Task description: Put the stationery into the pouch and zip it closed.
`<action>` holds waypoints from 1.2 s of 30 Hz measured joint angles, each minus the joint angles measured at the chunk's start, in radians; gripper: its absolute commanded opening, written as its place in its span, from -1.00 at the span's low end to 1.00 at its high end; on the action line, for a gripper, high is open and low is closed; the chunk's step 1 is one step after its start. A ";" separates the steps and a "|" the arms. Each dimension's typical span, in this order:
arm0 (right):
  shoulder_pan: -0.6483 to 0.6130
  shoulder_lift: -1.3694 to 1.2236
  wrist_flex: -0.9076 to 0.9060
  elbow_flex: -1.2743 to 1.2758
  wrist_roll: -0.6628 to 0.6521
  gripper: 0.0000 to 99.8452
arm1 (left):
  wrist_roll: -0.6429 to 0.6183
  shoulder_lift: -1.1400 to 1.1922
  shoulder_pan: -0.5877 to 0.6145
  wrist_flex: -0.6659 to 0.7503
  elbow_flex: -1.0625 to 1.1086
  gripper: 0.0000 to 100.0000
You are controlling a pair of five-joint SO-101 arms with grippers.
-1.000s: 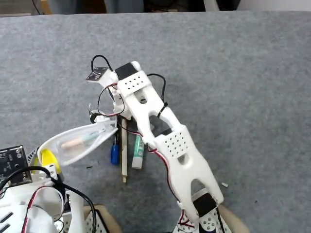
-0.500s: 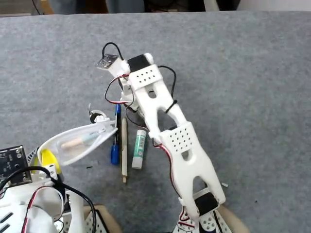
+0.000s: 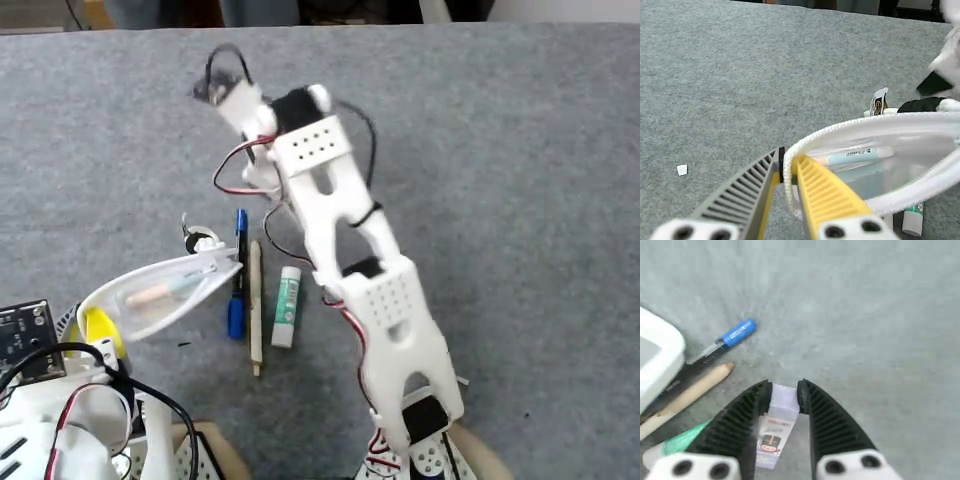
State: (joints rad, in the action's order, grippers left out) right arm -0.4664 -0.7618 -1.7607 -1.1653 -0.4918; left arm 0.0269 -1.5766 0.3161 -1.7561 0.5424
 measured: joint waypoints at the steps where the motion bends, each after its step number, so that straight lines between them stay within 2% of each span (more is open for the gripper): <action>1: 0.000 0.052 -0.002 -0.005 0.000 -0.98 | 0.000 0.000 0.000 0.000 0.000 -0.94; 10: -0.035 0.483 -0.003 -0.009 0.029 -0.98 | 0.000 0.000 0.000 0.000 0.000 -0.94; 14: -0.175 0.632 -0.003 -0.009 0.061 -0.98 | 0.000 0.000 0.000 0.000 0.000 -0.94; 18: -0.391 0.733 -0.003 -0.009 0.064 -0.97 | 0.000 0.000 0.000 0.000 0.000 -0.94; 22: -0.569 0.772 -0.003 -0.011 0.064 -0.97 | 0.000 0.000 0.000 0.000 0.000 -0.94; 28: -0.703 0.761 -0.003 0.000 0.060 -0.97 | 0.000 0.000 0.000 0.000 0.000 -0.94; 36: -0.741 0.710 -0.003 0.025 0.046 -0.97 | 0.000 0.000 0.000 0.000 0.000 -0.94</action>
State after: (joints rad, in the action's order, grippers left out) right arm -1.2075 -0.0514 -1.7637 -1.1408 -0.4457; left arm 0.0269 -1.5766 0.3161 -1.7561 0.5424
